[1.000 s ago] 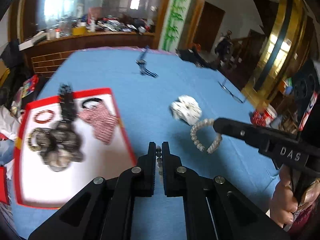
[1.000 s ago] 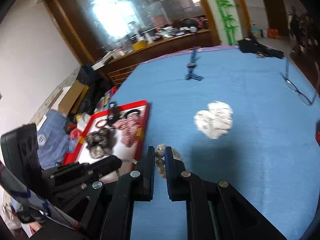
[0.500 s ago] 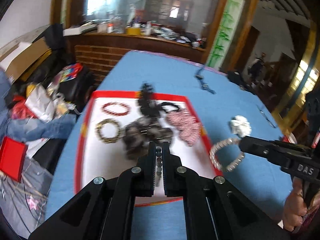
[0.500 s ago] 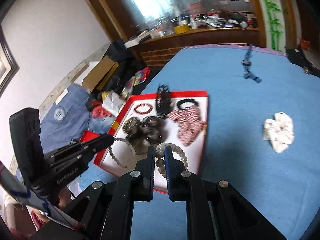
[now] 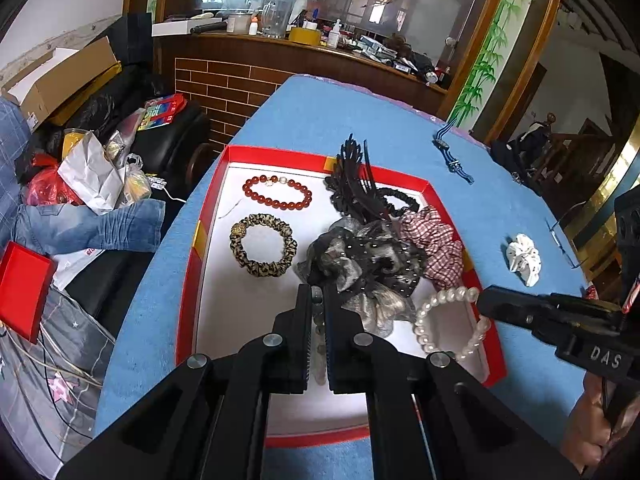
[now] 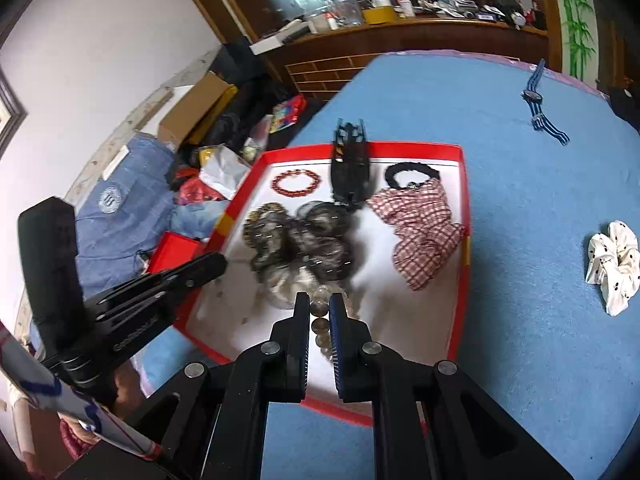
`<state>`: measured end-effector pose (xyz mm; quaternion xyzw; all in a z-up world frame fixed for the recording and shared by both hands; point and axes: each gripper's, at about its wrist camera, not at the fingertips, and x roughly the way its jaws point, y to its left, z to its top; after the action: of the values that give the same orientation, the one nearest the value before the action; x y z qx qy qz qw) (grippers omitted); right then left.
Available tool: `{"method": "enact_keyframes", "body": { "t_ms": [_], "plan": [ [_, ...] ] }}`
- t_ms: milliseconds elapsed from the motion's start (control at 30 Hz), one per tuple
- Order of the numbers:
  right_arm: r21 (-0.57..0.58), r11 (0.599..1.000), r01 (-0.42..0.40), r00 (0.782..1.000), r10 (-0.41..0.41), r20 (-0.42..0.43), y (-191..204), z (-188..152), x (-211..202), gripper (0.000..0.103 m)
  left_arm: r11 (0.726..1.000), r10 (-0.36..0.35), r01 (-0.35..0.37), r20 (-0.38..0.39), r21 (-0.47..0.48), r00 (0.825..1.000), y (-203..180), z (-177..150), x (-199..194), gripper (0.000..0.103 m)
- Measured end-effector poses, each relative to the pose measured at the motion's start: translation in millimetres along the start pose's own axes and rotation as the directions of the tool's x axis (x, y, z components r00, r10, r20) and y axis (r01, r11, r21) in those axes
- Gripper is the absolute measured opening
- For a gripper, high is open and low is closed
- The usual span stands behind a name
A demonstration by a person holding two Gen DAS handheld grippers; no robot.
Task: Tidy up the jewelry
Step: 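Carry both pearl bracelets into the white tray with both grippers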
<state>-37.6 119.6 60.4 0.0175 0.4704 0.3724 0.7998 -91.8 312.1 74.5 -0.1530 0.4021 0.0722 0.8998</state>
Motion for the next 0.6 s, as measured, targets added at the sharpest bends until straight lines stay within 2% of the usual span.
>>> {"method": "enact_keyframes", "body": {
  "t_ms": [133, 367, 600],
  "plan": [
    [0.005, 0.999, 0.053, 0.999, -0.053, 0.004, -8, 3, 5, 0.011, 0.997, 0.071, -0.071, -0.006, 0.024, 0.997, 3, -3, 11, 0.005],
    [0.015, 0.989, 0.149, 0.989, -0.149, 0.001, -23, 6, 19, 0.011, 0.989, 0.145, -0.145, -0.020, 0.006, 0.989, 15, -8, 27, 0.005],
    [0.026, 0.981, 0.191, 0.981, -0.191, -0.016, -32, 4, 33, 0.011, 0.975, 0.222, -0.223, 0.020, 0.008, 0.975, 15, -11, 29, 0.005]
  ]
}}
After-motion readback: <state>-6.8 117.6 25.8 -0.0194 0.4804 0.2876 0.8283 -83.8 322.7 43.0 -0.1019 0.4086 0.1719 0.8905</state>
